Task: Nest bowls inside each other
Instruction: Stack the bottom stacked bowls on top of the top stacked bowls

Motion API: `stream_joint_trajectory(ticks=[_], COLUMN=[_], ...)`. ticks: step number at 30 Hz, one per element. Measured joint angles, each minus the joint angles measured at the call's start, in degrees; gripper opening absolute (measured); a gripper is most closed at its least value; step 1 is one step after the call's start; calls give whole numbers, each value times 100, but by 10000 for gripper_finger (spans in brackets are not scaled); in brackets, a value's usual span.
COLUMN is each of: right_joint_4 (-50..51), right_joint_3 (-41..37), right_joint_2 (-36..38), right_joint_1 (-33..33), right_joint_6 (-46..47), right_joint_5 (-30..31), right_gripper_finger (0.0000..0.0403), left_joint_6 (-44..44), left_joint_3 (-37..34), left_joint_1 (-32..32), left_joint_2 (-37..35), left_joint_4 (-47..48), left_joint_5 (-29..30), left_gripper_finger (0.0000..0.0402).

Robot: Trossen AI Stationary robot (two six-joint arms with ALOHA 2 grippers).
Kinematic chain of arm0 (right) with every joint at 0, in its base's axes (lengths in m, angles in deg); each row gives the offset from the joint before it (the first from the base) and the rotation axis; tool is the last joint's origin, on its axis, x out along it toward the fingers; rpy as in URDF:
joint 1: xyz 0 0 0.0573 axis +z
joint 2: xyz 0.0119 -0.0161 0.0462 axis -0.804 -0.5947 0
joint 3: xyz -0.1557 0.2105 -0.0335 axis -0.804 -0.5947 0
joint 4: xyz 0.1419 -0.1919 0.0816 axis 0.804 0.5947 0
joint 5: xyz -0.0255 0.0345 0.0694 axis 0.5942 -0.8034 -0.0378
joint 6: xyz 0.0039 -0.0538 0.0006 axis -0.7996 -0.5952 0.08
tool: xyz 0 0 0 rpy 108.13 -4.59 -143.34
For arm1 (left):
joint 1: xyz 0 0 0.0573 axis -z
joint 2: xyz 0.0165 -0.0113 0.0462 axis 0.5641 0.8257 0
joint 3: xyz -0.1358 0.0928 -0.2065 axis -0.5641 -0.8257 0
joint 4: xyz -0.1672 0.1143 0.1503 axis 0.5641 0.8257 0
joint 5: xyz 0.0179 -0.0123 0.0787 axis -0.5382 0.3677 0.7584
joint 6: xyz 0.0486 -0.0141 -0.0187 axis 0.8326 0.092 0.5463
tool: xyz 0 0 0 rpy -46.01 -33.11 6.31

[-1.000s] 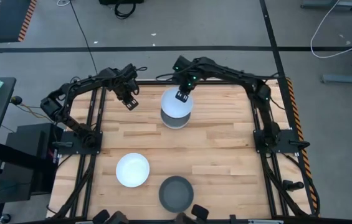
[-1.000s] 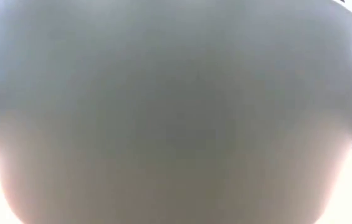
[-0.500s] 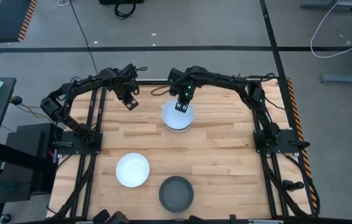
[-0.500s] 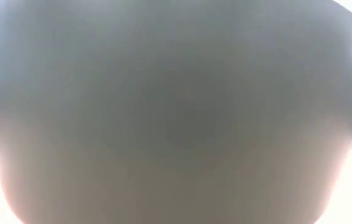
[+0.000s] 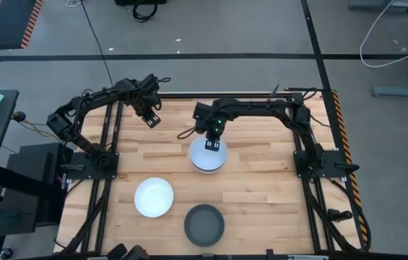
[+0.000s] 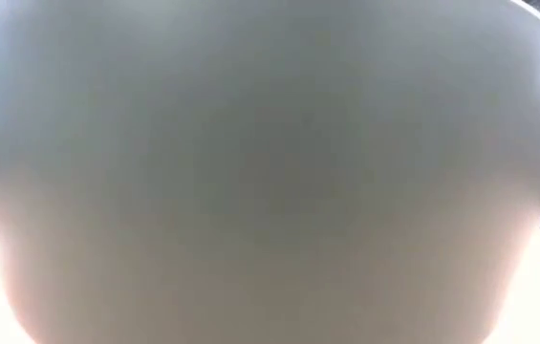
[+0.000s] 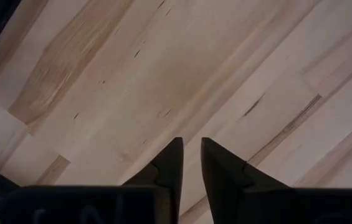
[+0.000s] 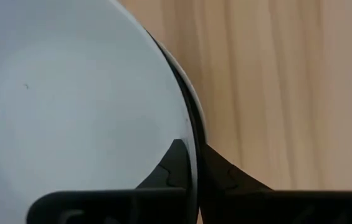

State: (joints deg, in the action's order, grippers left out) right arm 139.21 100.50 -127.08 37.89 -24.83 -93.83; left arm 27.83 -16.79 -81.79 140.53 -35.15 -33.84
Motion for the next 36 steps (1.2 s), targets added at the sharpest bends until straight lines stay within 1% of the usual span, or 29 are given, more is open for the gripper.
stream_joint_trajectory(ticks=[3, 7, 13, 17, 18, 23, 27, 30, 36], right_joint_4=[-510, -952, -1083, -1133, -1172, -1223, -1212, -1212, -1194], right_joint_3=[-402, -914, -1420, -1473, -1473, -1468, -1468, -1465, -1462], right_joint_2=[296, 731, 969, 974, 977, 1052, 1117, 1242, 1616], right_joint_1=[76, 87, -28, -52, -48, -37, -24, -1, -5], right_joint_6=[72, 198, 458, 474, 475, 545, 601, 601, 611], right_joint_5=[44, 133, 115, 86, 87, 104, 106, 96, 92], right_gripper_finger=[12, 12, 12, 13, 19, 70, 95, 101, 99], left_joint_6=[-3, -1, -29, -31, -31, -42, -42, -42, -42], left_joint_3=[0, 0, 2, 2, 2, 2, 2, 2, 2], left_joint_1=[1, 1, 1, 1, 1, 1, 1, 1, 1], left_joint_2=[0, 0, 0, 0, 0, 0, 0, 0, 0], left_joint_4=[-2, -2, -89, -134, -138, -136, -138, -138, -178], left_joint_5=[0, 0, 0, 0, 0, 0, -4, -7, -8], left_gripper_finger=[68, 64, 57, 60, 61, 66, 63, 59, 57])
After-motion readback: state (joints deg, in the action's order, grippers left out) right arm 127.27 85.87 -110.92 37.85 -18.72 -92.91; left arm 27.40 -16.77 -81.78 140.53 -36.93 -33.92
